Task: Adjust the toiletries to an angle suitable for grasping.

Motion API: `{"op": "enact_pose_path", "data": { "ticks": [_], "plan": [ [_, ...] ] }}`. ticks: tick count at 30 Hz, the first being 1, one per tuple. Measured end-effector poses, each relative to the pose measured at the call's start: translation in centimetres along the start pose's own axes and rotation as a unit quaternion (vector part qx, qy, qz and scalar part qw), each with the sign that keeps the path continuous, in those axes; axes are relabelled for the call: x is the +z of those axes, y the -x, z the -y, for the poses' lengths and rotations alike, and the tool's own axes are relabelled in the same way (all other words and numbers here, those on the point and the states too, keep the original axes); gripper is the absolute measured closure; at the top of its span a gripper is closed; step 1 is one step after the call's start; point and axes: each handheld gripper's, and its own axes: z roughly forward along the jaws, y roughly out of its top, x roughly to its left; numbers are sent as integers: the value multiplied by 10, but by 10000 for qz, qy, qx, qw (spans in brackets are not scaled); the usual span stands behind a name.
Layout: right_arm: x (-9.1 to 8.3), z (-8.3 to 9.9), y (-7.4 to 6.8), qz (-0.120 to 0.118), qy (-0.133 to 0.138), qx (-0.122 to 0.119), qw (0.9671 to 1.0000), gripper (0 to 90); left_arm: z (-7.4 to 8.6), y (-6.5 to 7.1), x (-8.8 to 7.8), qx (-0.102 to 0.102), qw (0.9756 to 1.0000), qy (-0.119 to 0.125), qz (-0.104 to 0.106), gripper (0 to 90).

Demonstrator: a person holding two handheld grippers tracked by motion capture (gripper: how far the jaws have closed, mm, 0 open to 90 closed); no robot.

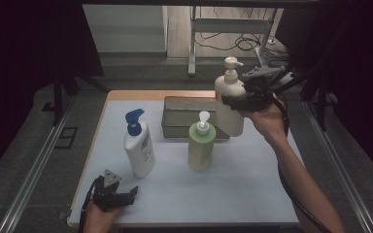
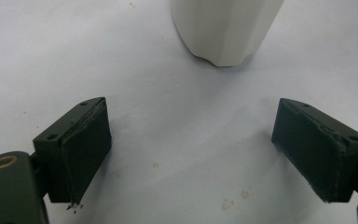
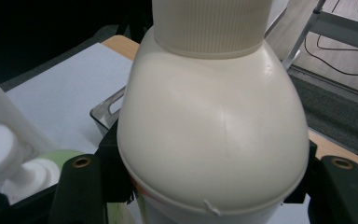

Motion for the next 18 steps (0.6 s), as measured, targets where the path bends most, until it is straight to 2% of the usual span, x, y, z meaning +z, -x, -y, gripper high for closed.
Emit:
{"op": "enact_pose_path", "data": {
  "ticks": [9,18],
  "plan": [
    [27,-13,-6,46,65,-68,9999,369,0,0,0,-4,10000,7,-2,113],
    [47,-21,-9,8,126,-32,9999,369,0,0,0,-4,10000,6,-5,113]
  ]
}}
